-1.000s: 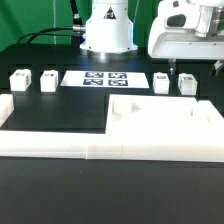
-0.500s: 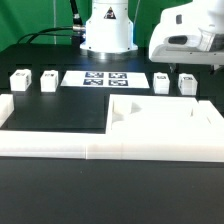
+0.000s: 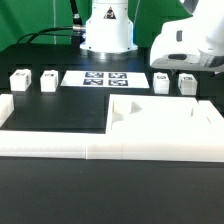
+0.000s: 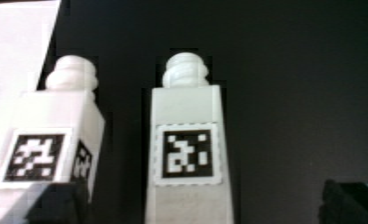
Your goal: Assemble square table
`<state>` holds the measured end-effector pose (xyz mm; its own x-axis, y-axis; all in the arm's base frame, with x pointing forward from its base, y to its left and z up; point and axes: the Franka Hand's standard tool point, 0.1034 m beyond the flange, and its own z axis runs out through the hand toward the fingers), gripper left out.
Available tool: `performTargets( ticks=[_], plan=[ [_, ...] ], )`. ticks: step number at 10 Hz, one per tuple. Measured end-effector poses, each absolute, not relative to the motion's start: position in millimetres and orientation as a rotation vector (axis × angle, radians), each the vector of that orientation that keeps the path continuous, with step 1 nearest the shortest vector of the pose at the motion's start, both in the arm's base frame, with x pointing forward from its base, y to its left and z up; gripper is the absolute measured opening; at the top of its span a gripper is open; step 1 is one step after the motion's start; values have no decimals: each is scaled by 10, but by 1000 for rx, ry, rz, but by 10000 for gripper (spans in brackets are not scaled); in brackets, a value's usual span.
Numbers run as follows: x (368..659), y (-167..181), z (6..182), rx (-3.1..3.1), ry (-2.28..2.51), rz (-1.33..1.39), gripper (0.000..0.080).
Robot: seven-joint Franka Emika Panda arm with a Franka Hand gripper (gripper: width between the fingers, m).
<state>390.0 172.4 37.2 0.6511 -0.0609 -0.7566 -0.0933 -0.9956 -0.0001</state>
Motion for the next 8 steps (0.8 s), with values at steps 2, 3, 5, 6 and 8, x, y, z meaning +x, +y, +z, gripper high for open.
performTargets(
  ticks=[2,3,5,6,8],
  plan=[
    [3854,1683,270,-2795,146,1322,649],
    [3822,1667,209,-2784,148,1340,649],
    [3781,1668,146,-2776,149,1361,649],
    [3787,1669,149,-2777,149,1359,649],
    [3786,1669,147,-2777,149,1359,649]
  ],
)
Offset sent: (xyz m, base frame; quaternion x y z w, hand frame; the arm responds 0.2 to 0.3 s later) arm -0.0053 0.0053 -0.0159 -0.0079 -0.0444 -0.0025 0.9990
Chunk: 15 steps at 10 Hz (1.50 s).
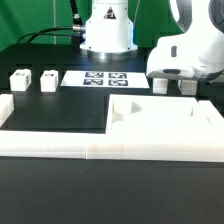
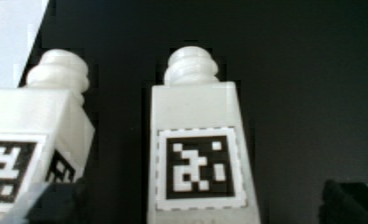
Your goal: Assemble square table
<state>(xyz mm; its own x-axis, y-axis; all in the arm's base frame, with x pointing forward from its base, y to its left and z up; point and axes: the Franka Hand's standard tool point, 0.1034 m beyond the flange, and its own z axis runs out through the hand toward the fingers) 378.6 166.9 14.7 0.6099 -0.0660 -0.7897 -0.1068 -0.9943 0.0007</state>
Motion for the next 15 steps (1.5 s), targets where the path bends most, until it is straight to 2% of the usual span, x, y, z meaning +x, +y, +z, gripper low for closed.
performTargets(
  ticks=[6,8,9,10,11,15],
  plan=[
    [3676,1792,74,-2746,184,1399,649],
    [3676,1792,74,-2746,184,1399,626],
    [3676,1792,74,-2746,184,1399,450],
    [3676,1792,74,-2746,184,1399,450],
    [3676,1792,74,-2746,184,1399,285],
    [3676,1792,74,-2746,184,1399,287]
  ],
)
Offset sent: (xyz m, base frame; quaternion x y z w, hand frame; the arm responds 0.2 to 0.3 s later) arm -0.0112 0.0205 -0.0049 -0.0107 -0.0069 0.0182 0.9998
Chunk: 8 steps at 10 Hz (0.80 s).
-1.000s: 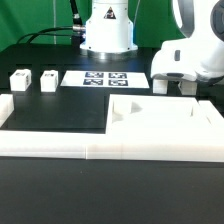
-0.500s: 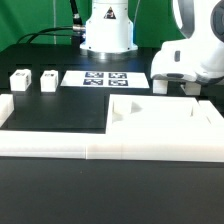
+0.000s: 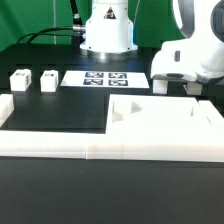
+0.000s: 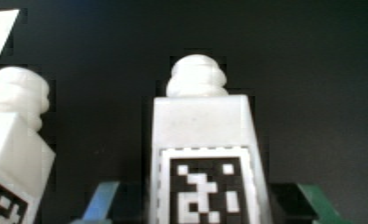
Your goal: Assemble square table
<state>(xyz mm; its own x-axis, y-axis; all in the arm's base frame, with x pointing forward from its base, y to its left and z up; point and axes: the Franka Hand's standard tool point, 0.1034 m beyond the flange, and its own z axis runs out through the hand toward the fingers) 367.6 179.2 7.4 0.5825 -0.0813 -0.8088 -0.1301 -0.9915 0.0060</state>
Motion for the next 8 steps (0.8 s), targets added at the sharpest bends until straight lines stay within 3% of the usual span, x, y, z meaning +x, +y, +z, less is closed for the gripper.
performTargets(
  ticks=[3,4,6,8],
  plan=[
    [3678,1791,75,-2746,184,1399,287],
    [3736,1734,165,-2734,148,1407,287],
    [4114,1508,671,-2717,104,1352,287],
    [4273,1357,1039,-2720,106,1322,287]
  ],
)
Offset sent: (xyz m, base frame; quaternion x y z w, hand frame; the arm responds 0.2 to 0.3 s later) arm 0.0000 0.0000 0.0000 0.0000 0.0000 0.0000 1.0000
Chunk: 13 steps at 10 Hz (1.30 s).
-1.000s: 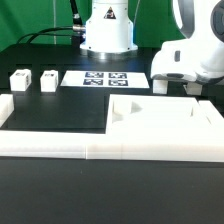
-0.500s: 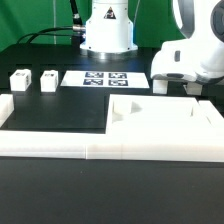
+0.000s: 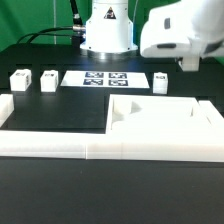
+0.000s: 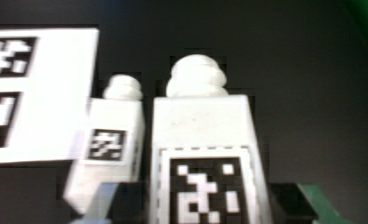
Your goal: Assemble square table
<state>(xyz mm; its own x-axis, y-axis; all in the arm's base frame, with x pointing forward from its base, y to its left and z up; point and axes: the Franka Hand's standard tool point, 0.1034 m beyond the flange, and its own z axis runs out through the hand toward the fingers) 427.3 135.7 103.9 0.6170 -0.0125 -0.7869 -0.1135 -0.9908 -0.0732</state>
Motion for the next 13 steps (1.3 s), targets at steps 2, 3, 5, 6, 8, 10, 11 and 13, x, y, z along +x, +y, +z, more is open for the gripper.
performTargets(
  ticks=[2,3,5,6,8,10,11,13],
  plan=[
    [4307,1375,1054,-2744,111,1268,288],
    [4374,1388,1025,-2783,120,1170,288],
    [4416,1349,764,-2855,112,935,288],
    [4593,1312,755,-2859,107,881,288],
    [5159,1248,1122,-2920,40,649,288],
    [5429,1245,1326,-2982,0,430,288],
    [5444,1246,1298,-2994,5,335,288],
    [5494,1240,1290,-3011,15,98,288]
  ],
)
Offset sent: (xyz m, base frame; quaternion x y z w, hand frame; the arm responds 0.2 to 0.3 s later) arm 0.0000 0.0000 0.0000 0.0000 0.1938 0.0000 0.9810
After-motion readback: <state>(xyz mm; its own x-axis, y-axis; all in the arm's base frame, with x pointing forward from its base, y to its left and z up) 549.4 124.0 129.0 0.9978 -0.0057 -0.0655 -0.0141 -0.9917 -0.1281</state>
